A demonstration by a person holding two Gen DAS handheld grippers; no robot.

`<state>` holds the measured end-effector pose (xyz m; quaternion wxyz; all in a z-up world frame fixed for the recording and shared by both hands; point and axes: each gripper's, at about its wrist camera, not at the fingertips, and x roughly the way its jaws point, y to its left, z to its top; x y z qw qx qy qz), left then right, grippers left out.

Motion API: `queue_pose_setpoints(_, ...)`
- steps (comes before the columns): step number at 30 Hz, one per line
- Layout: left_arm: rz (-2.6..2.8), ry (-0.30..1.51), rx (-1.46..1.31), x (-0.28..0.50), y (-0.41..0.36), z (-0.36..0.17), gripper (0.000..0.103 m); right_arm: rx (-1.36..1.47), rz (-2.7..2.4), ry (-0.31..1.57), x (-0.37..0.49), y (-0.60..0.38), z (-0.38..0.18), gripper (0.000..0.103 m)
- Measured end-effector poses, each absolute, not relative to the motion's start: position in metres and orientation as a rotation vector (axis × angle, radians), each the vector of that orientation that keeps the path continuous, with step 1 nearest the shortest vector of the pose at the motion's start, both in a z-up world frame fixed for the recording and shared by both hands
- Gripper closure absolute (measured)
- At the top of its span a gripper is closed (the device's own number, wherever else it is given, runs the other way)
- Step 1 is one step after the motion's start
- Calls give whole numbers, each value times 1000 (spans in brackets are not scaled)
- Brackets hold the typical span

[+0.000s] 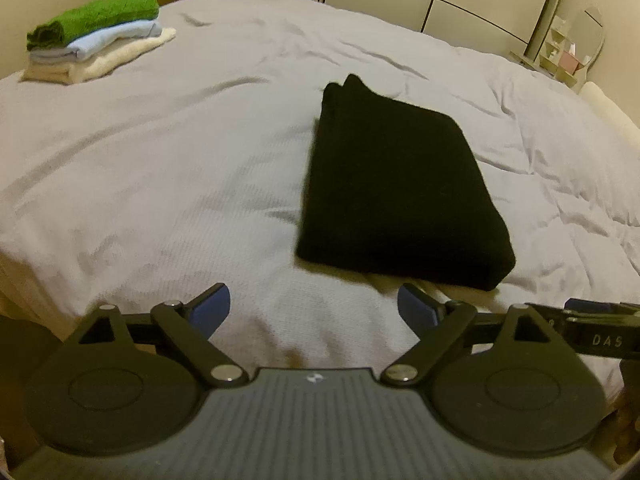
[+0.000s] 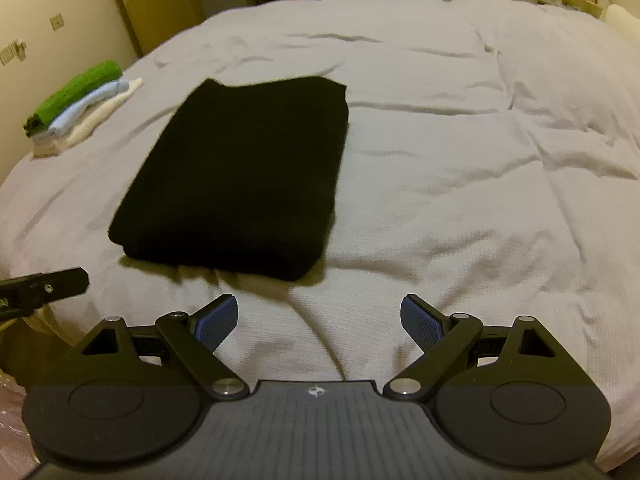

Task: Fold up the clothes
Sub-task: 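Reach both grippers to the sides of the folded black garment, then grasp the folded black garment with both grippers and lift it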

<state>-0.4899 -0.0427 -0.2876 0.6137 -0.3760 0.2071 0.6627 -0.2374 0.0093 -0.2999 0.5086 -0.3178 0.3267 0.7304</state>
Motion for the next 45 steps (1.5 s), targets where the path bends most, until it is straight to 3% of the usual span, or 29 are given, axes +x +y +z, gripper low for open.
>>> queue_pose_setpoints(1, 1517, 469, -882, -493, -42, -289, 14, -783, 1754, 786, -239, 11, -302, 12)
queue_pose_setpoints(3, 1487, 434, -929, -503, -39, -293, 14, -818, 1754, 780, -241, 12, -306, 0)
queue_pose_setpoints(8, 1425, 280, -1058, -536, -31, -298, 14, -747, 1801, 828, -228, 18, -305, 0)
queue_pose_setpoints(12, 1335, 126, -1161, -564, -18, -306, 14, -543, 1878, 1024, -201, 35, -306, 0)
queue_pose_setpoints(20, 1216, 40, -1285, -593, 32, -344, 14, -221, 1880, 1432, -167, 76, -345, 0)
queue_pose_setpoints(32, 1109, -24, -1293, -596, 67, -366, 15, -145, 1836, 1538, -167, 113, -369, 1)
queue_pose_setpoints(35, 1046, -56, -1322, -593, 78, -376, 32, -143, 1847, 1530, -170, 117, -371, 5)
queue_pose_setpoints(37, 1006, -61, -1354, -589, 87, -386, 55, -133, 1844, 1534, -170, 121, -373, 9)
queue_pose_setpoints(40, 953, -87, -1384, -588, 96, -397, 55, -98, 1846, 1551, -170, 126, -376, 16)
queue_pose_setpoints(45, 901, -117, -1413, -591, 109, -407, 55, -40, 1838, 1610, -171, 141, -384, 17)
